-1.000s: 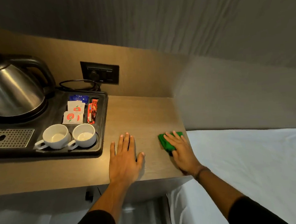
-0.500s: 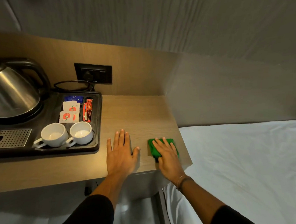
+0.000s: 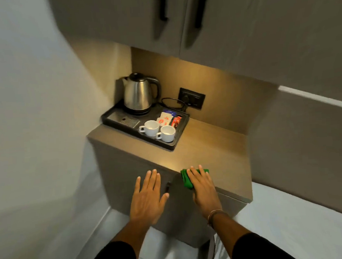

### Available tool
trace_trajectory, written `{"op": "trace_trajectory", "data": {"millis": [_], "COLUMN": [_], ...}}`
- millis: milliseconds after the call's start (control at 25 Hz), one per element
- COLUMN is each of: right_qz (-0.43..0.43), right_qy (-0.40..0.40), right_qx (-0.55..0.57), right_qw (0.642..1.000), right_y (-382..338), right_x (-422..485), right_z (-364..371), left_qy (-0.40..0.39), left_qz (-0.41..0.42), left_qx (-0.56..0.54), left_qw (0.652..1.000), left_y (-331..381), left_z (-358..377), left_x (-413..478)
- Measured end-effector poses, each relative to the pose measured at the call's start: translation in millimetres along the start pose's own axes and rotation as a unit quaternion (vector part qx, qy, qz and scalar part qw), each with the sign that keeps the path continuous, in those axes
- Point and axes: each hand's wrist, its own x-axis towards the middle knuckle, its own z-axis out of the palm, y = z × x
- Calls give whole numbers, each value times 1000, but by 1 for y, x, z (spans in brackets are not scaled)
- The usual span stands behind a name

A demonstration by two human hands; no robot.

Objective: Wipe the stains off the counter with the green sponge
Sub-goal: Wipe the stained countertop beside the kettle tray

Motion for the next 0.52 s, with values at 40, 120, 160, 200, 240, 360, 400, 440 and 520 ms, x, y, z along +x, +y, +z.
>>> {"op": "trace_trajectory", "data": {"millis": [40, 120, 160, 200, 240, 360, 400, 440, 520], "right_qz": [-42, -114, -134, -153, -179, -256, -280, -334, -413], "right_qy": [-7, -25, -32, -33, -43, -74, -95, -116, -151], "right_qx": [2, 11, 22, 36, 47, 72, 79, 96, 123], "right_qw": [999, 993, 990, 987, 982, 961, 952, 931, 890], "right_y": [-22, -70, -92, -113, -141, -232, -265, -318, -396], "right_x": [-10, -34, -47, -59, -75, -127, -149, -186, -247], "right_z": [5, 18, 27, 34, 43, 79, 90, 107, 127], "left_qy": [6, 14, 9, 3, 3, 15, 18, 23, 32], "left_qz": [-32, -96, -122, -148, -180, -279, -316, -372, -449], "left_qx": [4, 16, 27, 31, 31, 17, 19, 31, 44], "left_qw": [999, 995, 992, 988, 983, 960, 949, 927, 892], "left_y": [-14, -43, -56, -68, -83, -121, -133, -152, -176], "left_z": [-2, -3, -4, -3, -5, -8, -7, -6, -1], "left_x": [-34, -107, -141, -172, -209, -323, -362, -426, -521]}}
